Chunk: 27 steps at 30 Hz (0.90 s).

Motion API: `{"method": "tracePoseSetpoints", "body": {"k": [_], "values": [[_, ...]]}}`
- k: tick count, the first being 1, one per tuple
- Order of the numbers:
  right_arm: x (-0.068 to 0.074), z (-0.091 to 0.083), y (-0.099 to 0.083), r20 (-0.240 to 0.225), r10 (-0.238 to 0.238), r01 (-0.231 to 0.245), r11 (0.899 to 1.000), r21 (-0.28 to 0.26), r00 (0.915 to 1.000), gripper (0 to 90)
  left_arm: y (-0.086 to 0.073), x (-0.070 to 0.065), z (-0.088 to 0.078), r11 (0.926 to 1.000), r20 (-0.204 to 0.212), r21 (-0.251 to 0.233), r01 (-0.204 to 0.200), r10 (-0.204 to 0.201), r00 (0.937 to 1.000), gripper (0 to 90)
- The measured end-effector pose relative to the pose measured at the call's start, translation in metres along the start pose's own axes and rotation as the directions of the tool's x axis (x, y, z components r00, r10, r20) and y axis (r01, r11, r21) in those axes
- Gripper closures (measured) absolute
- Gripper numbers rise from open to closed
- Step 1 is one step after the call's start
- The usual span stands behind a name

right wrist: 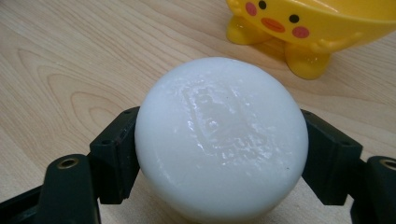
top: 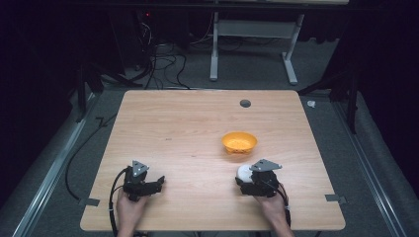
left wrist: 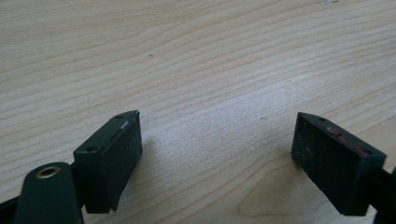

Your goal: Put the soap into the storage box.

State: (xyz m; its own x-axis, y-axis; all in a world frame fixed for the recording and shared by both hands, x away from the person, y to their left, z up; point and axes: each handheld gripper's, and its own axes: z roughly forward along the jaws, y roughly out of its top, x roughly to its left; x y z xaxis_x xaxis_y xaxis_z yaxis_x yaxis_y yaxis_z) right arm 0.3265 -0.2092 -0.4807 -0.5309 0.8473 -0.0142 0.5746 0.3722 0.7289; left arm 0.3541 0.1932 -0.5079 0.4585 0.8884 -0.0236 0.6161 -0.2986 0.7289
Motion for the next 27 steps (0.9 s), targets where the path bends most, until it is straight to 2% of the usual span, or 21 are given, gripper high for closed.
{"method": "tracePoseSetpoints", "body": {"k": [20,27], "values": [[-0.013,-0.013,0.016,-0.005,0.010,-0.010,1.000,-0.013,0.9999,25.0,0.000,0.000,0.000,1.0000,0.000,0.000,0.000,0.000,1.0000,16.9],[-0.021,-0.018,0.027,-0.005,0.037,-0.037,0.999,-0.034,0.9993,25.1,0.000,0.000,0.000,1.0000,0.000,0.000,0.000,0.000,1.0000,16.9]]}}
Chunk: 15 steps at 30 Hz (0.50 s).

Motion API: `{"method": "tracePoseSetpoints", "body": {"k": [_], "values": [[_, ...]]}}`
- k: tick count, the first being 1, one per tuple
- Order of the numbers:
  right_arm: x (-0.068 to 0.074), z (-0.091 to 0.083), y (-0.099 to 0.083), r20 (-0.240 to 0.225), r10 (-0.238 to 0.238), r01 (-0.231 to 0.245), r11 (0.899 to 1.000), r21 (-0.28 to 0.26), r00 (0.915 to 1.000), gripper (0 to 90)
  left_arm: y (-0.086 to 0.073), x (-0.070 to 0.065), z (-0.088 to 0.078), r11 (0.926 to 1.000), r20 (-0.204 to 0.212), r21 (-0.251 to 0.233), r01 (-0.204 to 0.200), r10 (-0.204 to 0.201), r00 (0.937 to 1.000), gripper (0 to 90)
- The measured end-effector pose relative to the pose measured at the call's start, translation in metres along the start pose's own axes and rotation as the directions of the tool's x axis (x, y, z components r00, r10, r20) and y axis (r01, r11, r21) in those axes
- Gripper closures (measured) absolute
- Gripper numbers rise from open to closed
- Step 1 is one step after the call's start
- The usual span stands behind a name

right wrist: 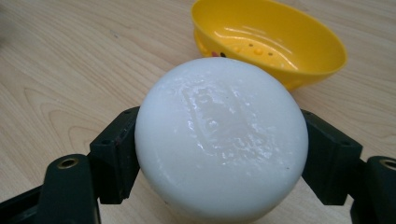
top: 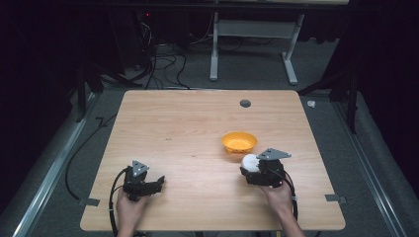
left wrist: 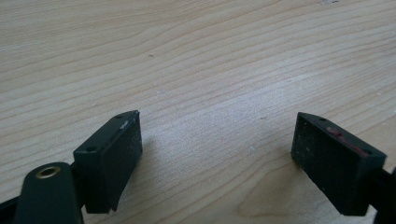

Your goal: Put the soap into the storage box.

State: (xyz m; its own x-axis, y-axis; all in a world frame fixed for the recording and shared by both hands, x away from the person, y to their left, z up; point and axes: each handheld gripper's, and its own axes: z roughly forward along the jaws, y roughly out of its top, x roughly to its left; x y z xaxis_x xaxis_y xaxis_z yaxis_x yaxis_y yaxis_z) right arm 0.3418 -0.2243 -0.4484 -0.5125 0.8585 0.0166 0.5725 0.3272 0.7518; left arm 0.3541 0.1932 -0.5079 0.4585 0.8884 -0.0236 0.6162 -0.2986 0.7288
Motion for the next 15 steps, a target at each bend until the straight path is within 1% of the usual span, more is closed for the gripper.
{"method": "tracePoseSetpoints", "body": {"k": [2,6,15], "values": [[-0.001,0.000,0.001,-0.002,-0.001,0.001,1.000,0.001,1.0000,25.1,0.000,0.000,0.000,1.0000,0.000,0.000,0.000,0.000,1.0000,16.9],[-0.005,-0.003,0.007,0.013,0.008,-0.008,1.000,-0.006,0.9999,25.1,0.000,0.000,0.000,1.0000,0.000,0.000,0.000,0.000,1.0000,16.9],[-0.011,-0.003,0.019,0.014,0.017,-0.017,1.000,-0.006,0.9998,25.1,0.000,0.000,0.000,1.0000,0.000,0.000,0.000,0.000,1.0000,16.8]]}}
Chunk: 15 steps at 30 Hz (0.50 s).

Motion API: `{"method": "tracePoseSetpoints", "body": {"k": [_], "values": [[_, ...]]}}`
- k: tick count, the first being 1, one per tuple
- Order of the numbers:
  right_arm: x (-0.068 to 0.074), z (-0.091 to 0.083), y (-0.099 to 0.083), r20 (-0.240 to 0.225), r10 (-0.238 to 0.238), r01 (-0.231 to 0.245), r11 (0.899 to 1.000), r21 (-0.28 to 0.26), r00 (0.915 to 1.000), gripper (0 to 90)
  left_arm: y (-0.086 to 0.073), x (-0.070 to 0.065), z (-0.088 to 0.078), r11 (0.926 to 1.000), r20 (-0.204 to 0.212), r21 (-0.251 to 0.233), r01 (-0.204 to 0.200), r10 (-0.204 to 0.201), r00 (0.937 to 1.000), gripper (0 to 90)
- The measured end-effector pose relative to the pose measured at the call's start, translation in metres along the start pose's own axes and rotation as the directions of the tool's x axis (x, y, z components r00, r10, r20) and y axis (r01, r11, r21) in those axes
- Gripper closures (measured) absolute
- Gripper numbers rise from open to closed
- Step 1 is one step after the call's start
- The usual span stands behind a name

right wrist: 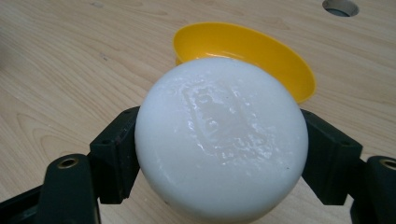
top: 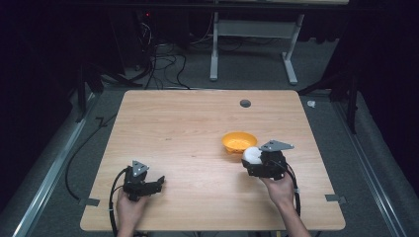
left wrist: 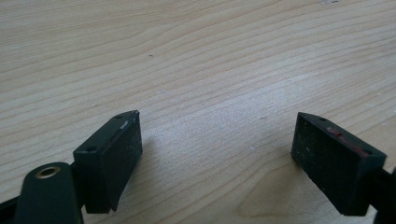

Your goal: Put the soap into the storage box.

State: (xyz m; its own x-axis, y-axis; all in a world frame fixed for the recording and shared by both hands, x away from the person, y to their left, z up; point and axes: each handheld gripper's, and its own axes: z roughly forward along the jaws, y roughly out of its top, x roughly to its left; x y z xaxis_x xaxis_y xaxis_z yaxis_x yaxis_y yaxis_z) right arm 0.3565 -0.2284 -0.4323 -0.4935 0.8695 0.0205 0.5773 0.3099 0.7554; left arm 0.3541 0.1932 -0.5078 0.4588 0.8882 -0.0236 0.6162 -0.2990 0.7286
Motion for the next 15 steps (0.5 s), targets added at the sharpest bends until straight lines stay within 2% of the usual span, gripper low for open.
{"method": "tracePoseSetpoints", "body": {"k": [15], "values": [[-0.009,0.006,0.021,0.018,0.013,-0.013,1.000,-0.003,0.9998,25.1,0.000,0.000,0.000,1.0000,0.000,0.000,0.000,0.000,1.0000,16.8]]}}
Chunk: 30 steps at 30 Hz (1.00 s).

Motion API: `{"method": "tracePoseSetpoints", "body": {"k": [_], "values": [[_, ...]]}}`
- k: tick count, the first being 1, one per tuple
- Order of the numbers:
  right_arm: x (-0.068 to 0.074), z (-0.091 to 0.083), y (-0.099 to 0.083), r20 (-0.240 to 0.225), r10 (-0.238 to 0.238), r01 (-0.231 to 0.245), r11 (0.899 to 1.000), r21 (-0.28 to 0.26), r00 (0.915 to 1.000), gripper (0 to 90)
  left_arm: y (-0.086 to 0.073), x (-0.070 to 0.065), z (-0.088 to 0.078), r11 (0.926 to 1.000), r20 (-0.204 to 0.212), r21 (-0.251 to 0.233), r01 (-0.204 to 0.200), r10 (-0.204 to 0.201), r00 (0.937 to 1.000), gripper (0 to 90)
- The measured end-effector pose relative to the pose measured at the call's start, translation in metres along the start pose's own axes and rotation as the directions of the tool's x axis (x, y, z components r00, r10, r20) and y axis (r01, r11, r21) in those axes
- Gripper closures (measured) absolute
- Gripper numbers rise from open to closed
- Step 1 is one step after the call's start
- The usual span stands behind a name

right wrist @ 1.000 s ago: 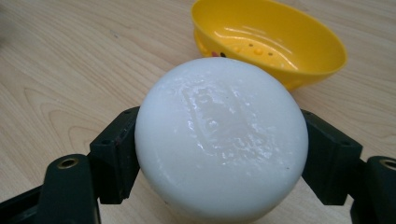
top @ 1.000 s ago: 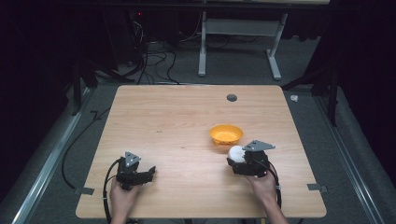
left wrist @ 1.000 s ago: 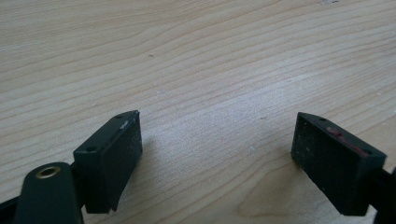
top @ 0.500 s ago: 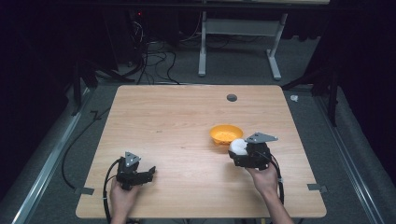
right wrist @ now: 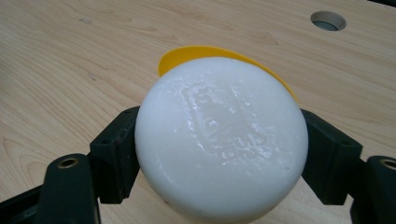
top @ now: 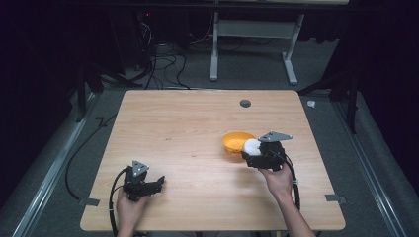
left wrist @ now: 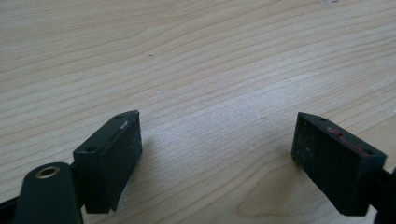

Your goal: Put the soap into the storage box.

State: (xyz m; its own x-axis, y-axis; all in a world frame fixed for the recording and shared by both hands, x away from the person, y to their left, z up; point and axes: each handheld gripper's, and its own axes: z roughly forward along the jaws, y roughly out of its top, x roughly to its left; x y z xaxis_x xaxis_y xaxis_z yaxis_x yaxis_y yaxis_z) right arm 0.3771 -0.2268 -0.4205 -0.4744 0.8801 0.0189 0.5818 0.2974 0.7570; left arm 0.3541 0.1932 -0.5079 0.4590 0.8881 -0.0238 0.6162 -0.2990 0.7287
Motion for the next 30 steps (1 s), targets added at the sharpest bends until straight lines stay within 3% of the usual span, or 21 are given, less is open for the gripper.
{"method": "tracePoseSetpoints", "body": {"k": [8,16,30], "values": [[0.001,0.011,0.017,0.004,-0.032,0.032,0.999,0.021,0.9995,25.1,0.000,0.000,0.000,1.0000,0.000,0.000,0.000,0.000,1.0000,16.8],[0.001,0.019,0.028,-0.008,-0.028,0.029,0.999,0.038,0.9996,25.1,0.000,0.000,0.000,1.0000,-0.001,0.000,0.000,0.000,1.0000,16.7],[-0.002,0.031,0.034,-0.011,-0.022,0.023,0.998,0.061,0.9997,25.1,0.000,0.000,0.000,1.0000,-0.001,0.000,0.000,0.000,1.0000,16.7]]}}
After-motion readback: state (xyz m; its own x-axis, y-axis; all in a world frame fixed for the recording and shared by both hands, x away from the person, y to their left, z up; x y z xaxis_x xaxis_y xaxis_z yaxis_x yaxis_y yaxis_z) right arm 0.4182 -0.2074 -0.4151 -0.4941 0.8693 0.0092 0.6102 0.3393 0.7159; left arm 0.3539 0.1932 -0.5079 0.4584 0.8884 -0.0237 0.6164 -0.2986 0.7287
